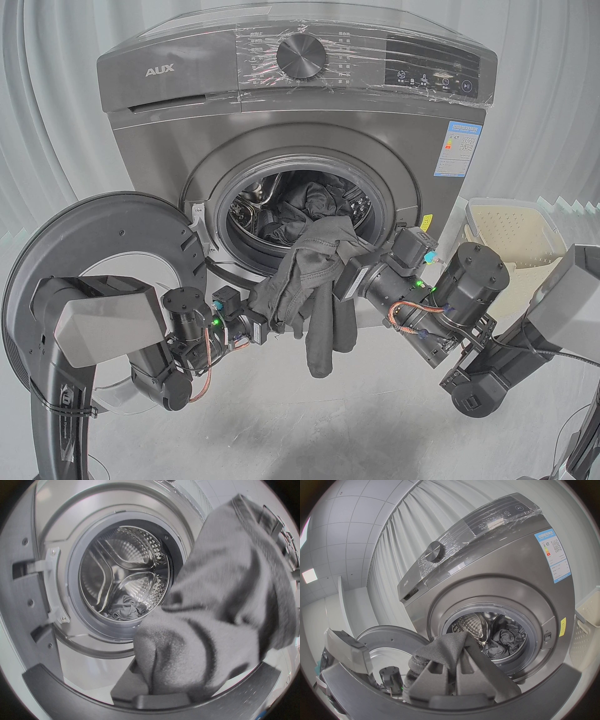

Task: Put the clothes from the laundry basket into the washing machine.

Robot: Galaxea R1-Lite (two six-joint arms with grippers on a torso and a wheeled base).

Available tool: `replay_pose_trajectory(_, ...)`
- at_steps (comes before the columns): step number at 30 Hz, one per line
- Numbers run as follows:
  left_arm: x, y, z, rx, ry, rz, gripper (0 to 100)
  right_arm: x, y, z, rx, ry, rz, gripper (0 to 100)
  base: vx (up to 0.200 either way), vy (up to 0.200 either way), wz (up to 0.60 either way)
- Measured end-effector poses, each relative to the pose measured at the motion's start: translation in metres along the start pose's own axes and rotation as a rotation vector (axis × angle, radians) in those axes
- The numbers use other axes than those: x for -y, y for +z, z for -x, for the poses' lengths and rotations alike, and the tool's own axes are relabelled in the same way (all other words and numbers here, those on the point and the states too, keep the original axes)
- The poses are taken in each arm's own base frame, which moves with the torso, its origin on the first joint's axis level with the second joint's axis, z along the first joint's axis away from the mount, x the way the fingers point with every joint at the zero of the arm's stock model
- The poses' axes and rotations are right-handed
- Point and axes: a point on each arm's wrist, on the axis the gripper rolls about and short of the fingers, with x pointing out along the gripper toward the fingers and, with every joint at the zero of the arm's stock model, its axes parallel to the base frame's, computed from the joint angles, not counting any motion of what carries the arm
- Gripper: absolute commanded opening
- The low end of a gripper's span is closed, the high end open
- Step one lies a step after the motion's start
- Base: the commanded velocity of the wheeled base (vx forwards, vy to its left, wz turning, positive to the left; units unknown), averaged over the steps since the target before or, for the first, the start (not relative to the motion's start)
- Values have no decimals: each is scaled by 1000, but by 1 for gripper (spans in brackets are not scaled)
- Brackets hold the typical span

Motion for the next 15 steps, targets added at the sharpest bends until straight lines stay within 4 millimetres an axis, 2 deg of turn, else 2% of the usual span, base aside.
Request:
replay_pose_trajectory(7, -1, 28, 26, 16, 3, -3, 0, 7, -9, -1, -22, -20, 7, 0, 0, 0, 0)
replay_pose_trajectory(12, -1, 48, 54, 21, 9, 0, 0, 15, -26, 2, -81, -42, 19, 0, 0, 0, 0)
replay_pose_trajectory(13, -1, 51, 58, 27, 8, -1, 0, 16, -31, 4, -99, -47, 22, 100, 0, 0, 0)
replay_pose_trajectory(15, -1, 58, 63, 39, 8, -8, 0, 21, -41, 8, -141, -60, 30, 100, 0, 0, 0)
